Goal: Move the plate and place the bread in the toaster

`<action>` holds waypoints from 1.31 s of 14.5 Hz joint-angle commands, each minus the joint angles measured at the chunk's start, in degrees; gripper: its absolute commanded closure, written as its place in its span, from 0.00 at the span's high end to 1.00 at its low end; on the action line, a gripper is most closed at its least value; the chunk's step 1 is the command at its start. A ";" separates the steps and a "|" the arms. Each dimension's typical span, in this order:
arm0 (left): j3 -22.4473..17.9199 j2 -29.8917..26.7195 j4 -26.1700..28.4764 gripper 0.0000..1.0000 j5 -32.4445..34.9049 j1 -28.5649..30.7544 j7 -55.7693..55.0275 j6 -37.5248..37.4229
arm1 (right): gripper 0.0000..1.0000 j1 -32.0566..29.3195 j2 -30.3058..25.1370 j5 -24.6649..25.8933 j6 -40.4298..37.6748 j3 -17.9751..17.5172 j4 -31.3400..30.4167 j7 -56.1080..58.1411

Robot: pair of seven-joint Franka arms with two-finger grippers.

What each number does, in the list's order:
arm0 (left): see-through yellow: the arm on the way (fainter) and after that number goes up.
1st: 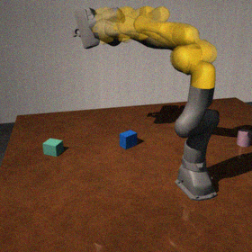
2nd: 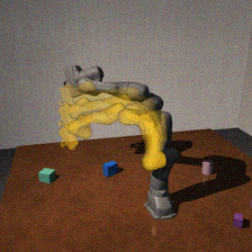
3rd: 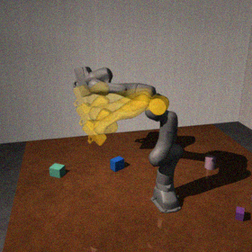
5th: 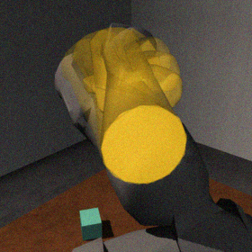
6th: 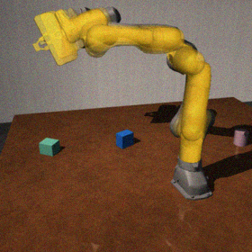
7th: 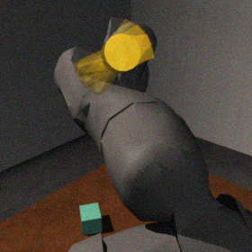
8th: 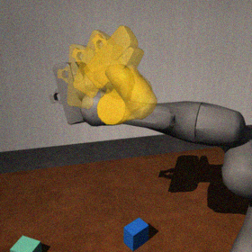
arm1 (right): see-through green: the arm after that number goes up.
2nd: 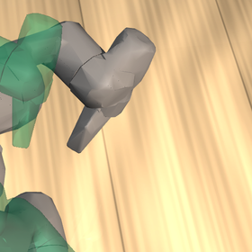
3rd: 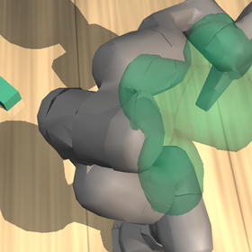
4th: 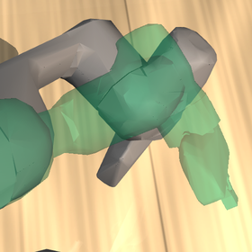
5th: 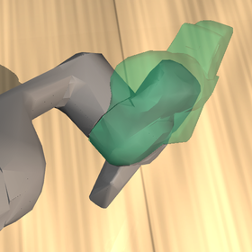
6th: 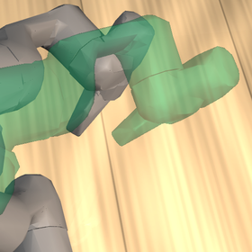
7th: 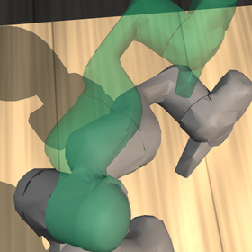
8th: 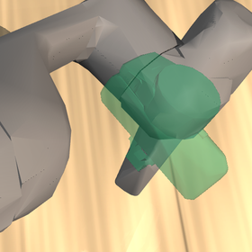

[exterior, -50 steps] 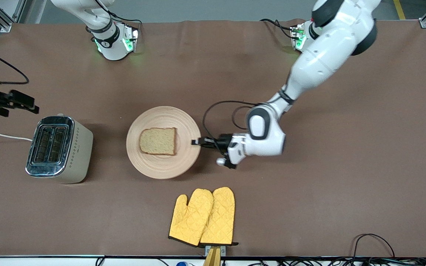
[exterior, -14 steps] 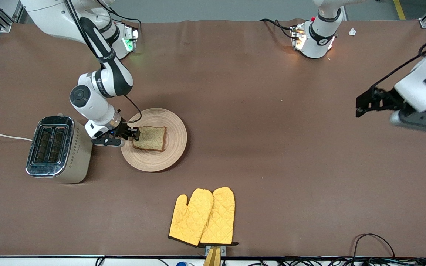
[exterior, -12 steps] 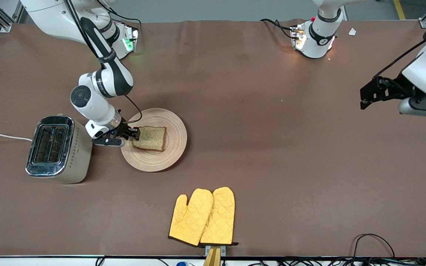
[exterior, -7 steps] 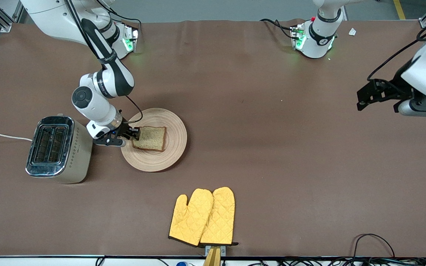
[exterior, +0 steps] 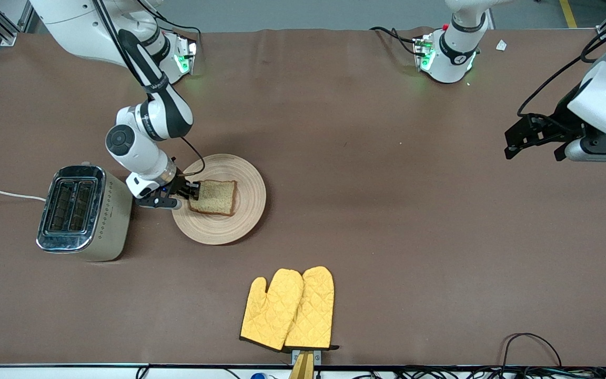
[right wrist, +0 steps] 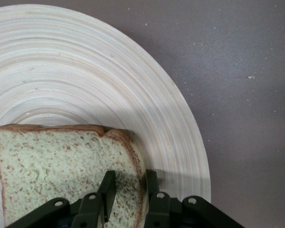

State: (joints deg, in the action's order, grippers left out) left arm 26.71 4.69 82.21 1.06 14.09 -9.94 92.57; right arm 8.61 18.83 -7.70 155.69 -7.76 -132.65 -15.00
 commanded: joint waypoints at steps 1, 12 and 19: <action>-9.69 -2.66 1.90 1.00 -0.44 -8.24 1.15 0.25 | 0.11 0.35 0.59 -0.21 1.29 -0.15 -0.68 -0.56; -21.44 -3.02 2.16 1.00 -0.79 -18.40 1.68 -0.28 | 0.00 -2.64 -0.20 -7.56 -36.65 -0.07 22.41 -6.80; -21.26 -3.02 1.81 1.00 -1.14 -18.39 1.86 -0.28 | 0.00 -2.46 -0.82 15.12 -63.37 0.02 43.06 -5.75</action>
State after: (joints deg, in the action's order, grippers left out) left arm 5.90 3.07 83.05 0.85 -3.95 -9.04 92.34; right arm 6.10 18.14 -0.39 98.92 -7.09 -95.55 -20.74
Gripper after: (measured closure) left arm 0.000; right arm 0.965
